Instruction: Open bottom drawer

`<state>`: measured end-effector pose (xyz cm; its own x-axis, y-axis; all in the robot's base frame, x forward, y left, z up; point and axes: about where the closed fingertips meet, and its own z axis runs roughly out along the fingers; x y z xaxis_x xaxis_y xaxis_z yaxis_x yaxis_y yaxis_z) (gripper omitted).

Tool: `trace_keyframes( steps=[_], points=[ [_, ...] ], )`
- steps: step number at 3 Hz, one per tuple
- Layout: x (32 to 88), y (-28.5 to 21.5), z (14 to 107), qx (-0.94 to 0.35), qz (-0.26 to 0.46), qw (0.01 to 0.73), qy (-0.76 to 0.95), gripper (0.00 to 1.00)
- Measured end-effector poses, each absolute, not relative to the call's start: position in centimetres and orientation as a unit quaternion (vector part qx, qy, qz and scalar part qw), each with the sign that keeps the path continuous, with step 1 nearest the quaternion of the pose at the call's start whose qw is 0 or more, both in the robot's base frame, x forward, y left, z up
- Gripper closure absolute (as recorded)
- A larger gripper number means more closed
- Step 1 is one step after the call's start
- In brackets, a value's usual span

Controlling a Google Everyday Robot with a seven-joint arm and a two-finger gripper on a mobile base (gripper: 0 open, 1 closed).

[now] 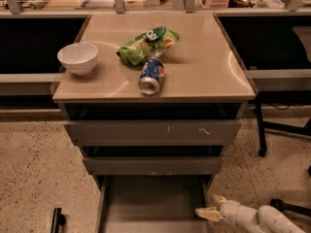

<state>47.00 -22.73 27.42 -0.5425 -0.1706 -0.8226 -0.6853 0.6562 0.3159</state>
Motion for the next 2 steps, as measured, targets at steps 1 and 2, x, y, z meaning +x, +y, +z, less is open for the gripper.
trace_keyframes(
  steps=[1, 2],
  points=[
    [47.0, -22.72, 27.42, -0.262, 0.322, 0.4, 0.817, 0.0],
    [47.0, -22.72, 27.42, -0.262, 0.322, 0.4, 0.817, 0.0]
  ],
)
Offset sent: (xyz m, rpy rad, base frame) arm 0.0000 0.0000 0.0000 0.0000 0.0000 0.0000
